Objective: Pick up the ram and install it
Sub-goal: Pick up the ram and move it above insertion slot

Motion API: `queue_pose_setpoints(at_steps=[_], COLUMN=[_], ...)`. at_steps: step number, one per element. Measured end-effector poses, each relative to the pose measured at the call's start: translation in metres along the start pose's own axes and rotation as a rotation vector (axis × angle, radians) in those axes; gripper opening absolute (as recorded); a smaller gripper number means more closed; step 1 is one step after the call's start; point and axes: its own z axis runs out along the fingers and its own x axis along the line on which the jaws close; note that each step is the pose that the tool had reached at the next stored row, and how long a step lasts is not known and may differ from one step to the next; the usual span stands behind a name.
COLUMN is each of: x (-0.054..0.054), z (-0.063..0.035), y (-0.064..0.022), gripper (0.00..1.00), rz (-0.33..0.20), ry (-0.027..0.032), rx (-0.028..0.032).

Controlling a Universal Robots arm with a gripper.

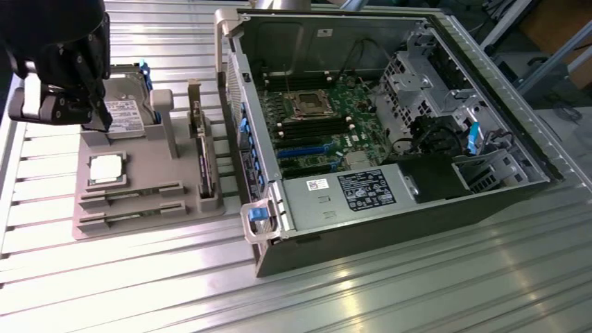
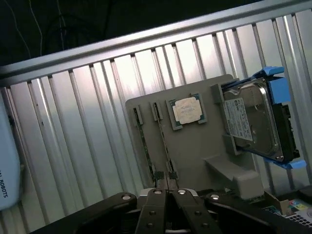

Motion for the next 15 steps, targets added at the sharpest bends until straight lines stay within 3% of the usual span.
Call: queue_pose_setpoints(at_steps=[8, 15], x=[0.0000, 0.0000], z=[0.0003, 0.0003], y=[0.0000, 0.0000], gripper=[0.11, 0.11], rz=[-0.138, -0.144], ry=[0.0061, 0.0063], rx=[-0.0032, -0.0034])
